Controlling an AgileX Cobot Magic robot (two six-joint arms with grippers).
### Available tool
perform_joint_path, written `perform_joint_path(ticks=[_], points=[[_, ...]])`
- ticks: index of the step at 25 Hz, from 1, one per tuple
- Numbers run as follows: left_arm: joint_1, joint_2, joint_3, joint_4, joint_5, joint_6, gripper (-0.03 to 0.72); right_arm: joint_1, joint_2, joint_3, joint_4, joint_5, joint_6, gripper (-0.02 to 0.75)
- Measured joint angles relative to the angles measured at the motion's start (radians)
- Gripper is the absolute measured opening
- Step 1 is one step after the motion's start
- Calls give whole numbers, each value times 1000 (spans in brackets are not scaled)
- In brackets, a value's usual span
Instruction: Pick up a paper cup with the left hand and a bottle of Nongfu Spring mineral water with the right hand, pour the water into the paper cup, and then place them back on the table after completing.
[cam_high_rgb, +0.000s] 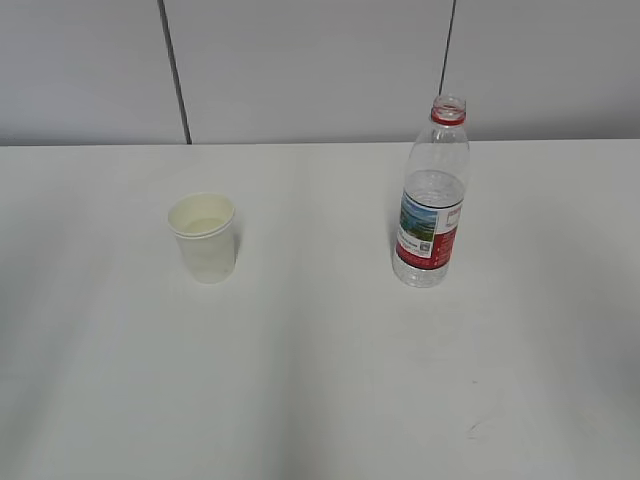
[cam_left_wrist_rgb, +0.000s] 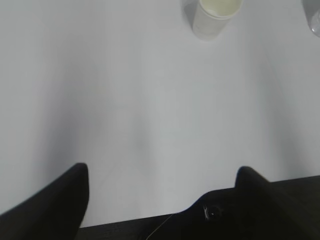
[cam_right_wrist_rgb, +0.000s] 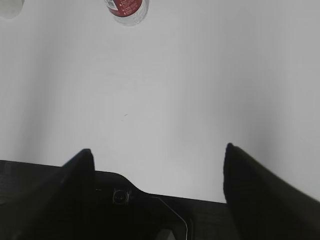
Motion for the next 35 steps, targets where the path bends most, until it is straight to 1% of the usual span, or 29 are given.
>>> perform_joint_path(ticks=[2,6,8,14,23,29,33,35], points=[[0,-62,40,-15,5,0,543,0,-65,38,-10,0,-4,587],[0,-192,121,-81,5,-3,543,0,-205,111,-76,2,-15,587],[0,-246,151,-92,6,-3,543,0,-277,143,-98,4,-15,587],[0,-405,233,-94,11,34,543,0,-497,226,-108,12,-24,587],[0,-652,340,-65,19,84,543,0,-715,367,-128,14,-58,587],[0,-676,379,-64,9,160,543,2,-743,413,-131,-10,-103,587],[0,-676,406,-64,-104,167,543,2,-743,439,-131,-85,-112,587],[0,-676,420,-64,-141,167,543,2,-743,449,-131,-92,-115,587]])
